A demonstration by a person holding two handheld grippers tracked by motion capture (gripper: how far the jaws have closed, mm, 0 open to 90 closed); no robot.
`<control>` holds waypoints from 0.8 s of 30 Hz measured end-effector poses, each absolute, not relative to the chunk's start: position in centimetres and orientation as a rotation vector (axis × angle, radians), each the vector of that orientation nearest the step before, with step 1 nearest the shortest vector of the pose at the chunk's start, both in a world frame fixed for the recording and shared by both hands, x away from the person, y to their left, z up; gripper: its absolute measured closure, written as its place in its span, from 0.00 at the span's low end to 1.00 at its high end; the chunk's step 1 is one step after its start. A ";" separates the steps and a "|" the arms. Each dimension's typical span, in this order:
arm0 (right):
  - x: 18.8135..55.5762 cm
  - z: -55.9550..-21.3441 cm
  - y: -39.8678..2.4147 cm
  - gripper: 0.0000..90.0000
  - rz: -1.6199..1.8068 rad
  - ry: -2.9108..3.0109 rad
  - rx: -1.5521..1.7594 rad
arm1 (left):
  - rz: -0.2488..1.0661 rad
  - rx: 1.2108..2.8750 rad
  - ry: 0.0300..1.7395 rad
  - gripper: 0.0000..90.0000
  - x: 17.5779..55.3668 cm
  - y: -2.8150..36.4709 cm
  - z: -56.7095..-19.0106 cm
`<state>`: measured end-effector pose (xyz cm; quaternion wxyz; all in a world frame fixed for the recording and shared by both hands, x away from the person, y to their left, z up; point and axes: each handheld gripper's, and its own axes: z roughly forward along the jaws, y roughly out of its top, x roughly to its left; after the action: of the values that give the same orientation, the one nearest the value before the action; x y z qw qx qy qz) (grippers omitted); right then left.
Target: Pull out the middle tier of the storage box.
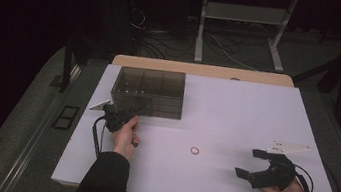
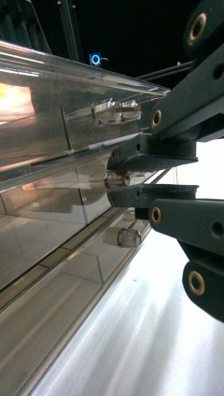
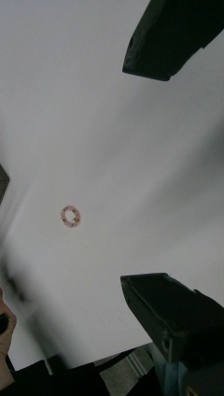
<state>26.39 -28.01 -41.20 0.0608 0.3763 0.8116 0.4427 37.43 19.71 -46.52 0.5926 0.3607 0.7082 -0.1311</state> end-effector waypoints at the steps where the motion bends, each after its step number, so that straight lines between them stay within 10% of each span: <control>1: 26.4 -41.2 -28.0 0.00 1.339 2.456 1.137 | -0.298 0.845 1.649 0.89 37.4 19.7 -46.5; 24: 26.4 -41.2 -28.1 0.00 1.337 2.453 1.143 | -0.291 0.837 1.654 0.89 35.8 19.7 -46.4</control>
<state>26.36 -28.10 -41.17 0.0613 0.3780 0.8112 0.4420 35.85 19.69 -46.42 0.5912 0.3596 0.7110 -0.1252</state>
